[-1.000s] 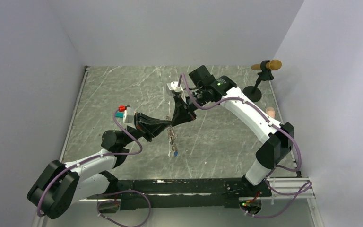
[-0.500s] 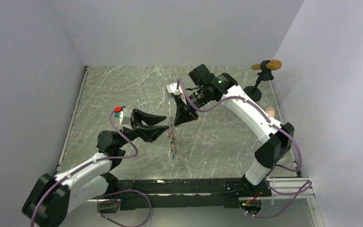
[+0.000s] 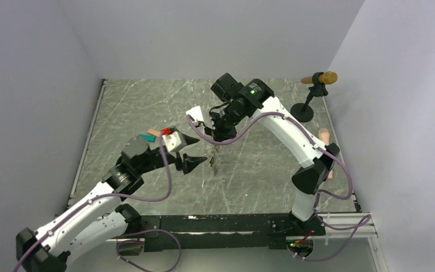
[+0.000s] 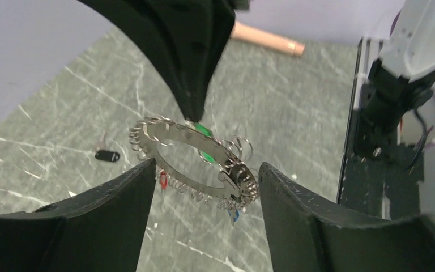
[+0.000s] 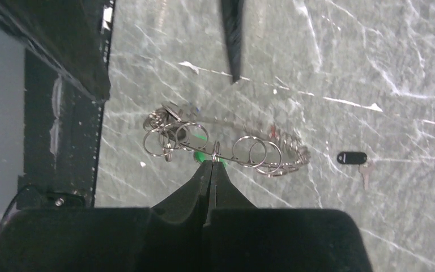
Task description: Put the keys on the keyring
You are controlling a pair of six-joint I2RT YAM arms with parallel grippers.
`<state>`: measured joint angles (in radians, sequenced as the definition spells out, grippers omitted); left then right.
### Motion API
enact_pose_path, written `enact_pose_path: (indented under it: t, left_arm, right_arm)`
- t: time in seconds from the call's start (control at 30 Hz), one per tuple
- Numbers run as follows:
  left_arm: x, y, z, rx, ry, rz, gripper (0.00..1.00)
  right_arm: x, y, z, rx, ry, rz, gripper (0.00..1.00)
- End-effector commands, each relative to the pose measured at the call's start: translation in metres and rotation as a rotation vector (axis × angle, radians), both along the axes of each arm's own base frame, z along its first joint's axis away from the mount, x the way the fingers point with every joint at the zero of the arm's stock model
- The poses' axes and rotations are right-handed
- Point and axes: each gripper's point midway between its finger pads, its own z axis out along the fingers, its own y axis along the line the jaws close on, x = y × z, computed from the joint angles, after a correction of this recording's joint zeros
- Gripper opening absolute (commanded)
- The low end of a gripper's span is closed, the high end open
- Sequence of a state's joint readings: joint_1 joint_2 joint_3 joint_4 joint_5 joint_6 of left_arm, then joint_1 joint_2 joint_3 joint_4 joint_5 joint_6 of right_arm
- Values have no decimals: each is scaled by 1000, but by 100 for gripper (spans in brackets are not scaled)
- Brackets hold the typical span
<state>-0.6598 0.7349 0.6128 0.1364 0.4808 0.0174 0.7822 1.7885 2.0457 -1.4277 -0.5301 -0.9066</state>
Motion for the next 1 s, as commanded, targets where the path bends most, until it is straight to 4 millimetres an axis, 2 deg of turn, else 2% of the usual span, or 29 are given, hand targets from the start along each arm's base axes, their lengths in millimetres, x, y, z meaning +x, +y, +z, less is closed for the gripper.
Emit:
enact_pose_path:
  t: [0.0,0.13,0.33,0.6,0.97]
  left_arm:
    - [17,-9,-19,151,-20,48,66]
    - [26,-17,-9,100,-68,69,55]
    - [27,-23,1,6,-135,63,43]
    - [10,-34,-2,-93,-156,-38,41]
    - [10,-35,-3,-149,-152,-35,37]
  right_arm:
    - [10,-12,17,-50,-89,-32,0]
    - [6,-10,10,-64,-72,-24,0]
    - [1,-5,10,-45,-43,-5,0]
    - [-7,0,15,4,-7,19,0]
    - [-16,2,16,44,49,44,0]
